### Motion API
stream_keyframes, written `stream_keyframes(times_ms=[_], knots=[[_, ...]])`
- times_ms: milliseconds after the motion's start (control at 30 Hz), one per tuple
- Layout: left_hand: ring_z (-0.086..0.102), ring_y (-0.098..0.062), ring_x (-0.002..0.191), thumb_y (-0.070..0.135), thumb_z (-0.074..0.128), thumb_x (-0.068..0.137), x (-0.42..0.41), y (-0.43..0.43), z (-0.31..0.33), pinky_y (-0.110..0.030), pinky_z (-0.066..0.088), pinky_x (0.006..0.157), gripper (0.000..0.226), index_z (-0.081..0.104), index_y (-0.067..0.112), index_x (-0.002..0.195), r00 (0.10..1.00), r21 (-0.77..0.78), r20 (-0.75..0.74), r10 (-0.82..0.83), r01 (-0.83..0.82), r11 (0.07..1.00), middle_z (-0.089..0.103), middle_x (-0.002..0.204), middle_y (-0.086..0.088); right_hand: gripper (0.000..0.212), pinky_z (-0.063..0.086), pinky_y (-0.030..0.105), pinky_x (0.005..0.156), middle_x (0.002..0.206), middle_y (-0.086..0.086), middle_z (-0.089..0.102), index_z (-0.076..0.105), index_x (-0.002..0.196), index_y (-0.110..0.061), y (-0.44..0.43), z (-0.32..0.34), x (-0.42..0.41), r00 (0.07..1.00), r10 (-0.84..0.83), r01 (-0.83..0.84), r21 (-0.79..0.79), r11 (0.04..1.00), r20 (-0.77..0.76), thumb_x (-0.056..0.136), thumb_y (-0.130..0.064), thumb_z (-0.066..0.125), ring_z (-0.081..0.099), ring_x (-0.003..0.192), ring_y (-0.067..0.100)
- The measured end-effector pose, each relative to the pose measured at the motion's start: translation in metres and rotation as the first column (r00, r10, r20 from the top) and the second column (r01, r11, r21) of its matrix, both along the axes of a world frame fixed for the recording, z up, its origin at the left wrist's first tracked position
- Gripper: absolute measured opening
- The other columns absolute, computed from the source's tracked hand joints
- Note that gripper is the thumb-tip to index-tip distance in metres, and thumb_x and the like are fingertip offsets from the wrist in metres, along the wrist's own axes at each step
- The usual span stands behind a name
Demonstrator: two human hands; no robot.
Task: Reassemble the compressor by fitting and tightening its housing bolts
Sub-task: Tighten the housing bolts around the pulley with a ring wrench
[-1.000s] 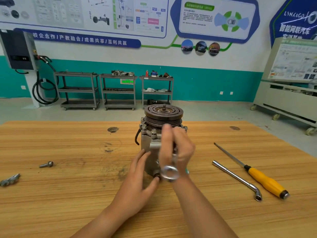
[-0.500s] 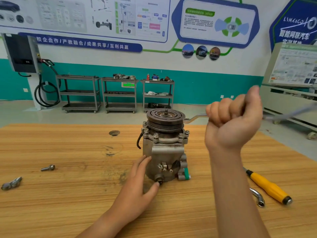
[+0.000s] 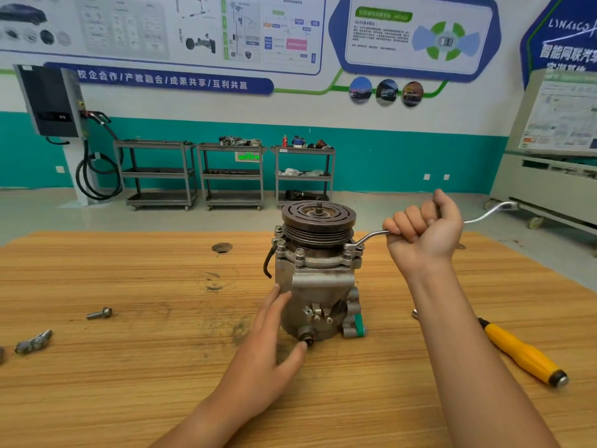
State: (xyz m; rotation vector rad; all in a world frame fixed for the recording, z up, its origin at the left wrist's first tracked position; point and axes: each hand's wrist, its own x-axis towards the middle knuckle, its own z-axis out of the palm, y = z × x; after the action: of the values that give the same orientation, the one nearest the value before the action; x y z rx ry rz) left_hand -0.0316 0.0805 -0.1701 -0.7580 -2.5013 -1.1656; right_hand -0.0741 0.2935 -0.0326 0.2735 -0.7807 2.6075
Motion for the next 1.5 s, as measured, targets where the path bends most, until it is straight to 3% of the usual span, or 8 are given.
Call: stream_keyframes(times_ms=[467,733,900,967,1067,1133,1300,1500], knots=[[-0.008,0.034,0.118,0.037,0.055,0.090,0.002,0.003,0.000,0.011,0.000,0.089,0.070,-0.001,0.066,0.120,0.999,-0.009,-0.033,-0.011,0.011,1.000,-0.019,0.132,0.050,0.053,0.024,0.023,0.046,0.037,-0.013,0.028,0.041,0.037,-0.025,-0.042,-0.042,0.046,0.889,-0.336,0.421,0.272,0.865,-0.310,0.090,-0.023,0.034,0.021,0.038,0.010],[0.018,0.017,0.131,0.018,0.064,0.084,0.000,0.003,0.004,0.001,0.019,0.097,0.067,0.025,0.037,0.136,0.993,0.108,-0.120,-0.019,0.032,0.994,0.026,0.141,0.023,0.059,0.024,0.028,0.050,0.041,0.001,0.033,0.038,0.044,-0.010,-0.128,-0.053,0.021,0.323,-0.513,0.918,0.395,-0.034,-0.796,0.100,-0.030,0.040,0.028,0.043,0.015],[0.025,0.012,0.128,0.015,0.064,0.082,-0.002,0.002,0.002,0.004,0.019,0.094,0.069,0.025,0.034,0.136,0.997,0.105,-0.076,0.001,0.007,0.994,0.031,0.145,0.006,0.048,0.029,0.031,0.050,0.041,0.002,0.040,0.044,0.044,-0.009,-0.137,-0.048,0.015,0.226,-0.537,0.895,0.391,-0.215,-0.813,0.088,-0.024,0.059,0.035,0.042,0.019],[0.020,0.015,0.131,0.020,0.063,0.084,-0.004,0.001,-0.001,0.004,0.016,0.096,0.069,0.022,0.038,0.138,0.998,0.090,-0.066,0.001,0.005,0.996,0.024,0.150,0.010,0.046,0.033,0.030,0.040,0.039,-0.001,0.038,0.046,0.046,-0.011,-0.133,-0.036,0.028,0.280,-0.559,0.928,0.370,-0.052,-0.781,0.090,-0.021,0.053,0.036,0.037,0.015],[0.015,0.013,0.134,0.030,0.060,0.087,-0.003,-0.002,-0.005,0.003,0.012,0.098,0.071,0.011,0.058,0.129,0.999,0.077,-0.044,0.016,-0.013,0.997,0.003,0.147,0.034,0.047,0.026,0.016,0.036,0.037,-0.016,0.031,0.046,0.046,-0.024,-0.100,0.000,0.060,0.574,-0.570,0.778,0.174,0.604,-0.589,0.092,-0.029,0.040,0.028,0.034,-0.003],[0.020,0.007,0.136,0.033,0.060,0.087,-0.003,-0.002,-0.004,-0.007,0.018,0.105,0.070,0.008,0.063,0.124,1.000,0.069,-0.014,0.016,-0.015,0.997,0.001,0.144,0.038,0.054,0.023,0.015,0.040,0.036,-0.016,0.026,0.040,0.040,-0.027,-0.061,0.028,0.070,0.718,-0.428,0.535,0.043,0.844,-0.550,0.094,-0.032,0.035,0.021,0.032,0.001],[0.022,0.002,0.137,0.035,0.058,0.088,-0.002,-0.002,-0.002,-0.026,0.025,0.113,0.070,0.005,0.064,0.123,1.000,0.047,0.017,0.011,-0.012,0.999,0.011,0.150,0.024,0.067,0.012,0.014,0.040,0.032,-0.008,0.017,0.028,0.035,-0.020,-0.011,0.041,0.028,0.982,-0.032,0.050,0.089,0.995,-0.187,0.100,-0.035,0.026,0.003,0.038,0.011],[0.023,0.003,0.136,0.034,0.059,0.088,-0.003,-0.002,-0.002,-0.024,0.025,0.112,0.068,0.007,0.062,0.122,0.999,0.065,0.036,0.003,-0.006,0.998,0.015,0.146,0.026,0.067,0.017,0.015,0.033,0.030,-0.008,0.020,0.030,0.033,-0.020,0.000,0.004,-0.011,0.993,0.116,-0.116,-0.018,0.993,-0.034,0.099,-0.032,0.027,0.013,0.026,0.007]])
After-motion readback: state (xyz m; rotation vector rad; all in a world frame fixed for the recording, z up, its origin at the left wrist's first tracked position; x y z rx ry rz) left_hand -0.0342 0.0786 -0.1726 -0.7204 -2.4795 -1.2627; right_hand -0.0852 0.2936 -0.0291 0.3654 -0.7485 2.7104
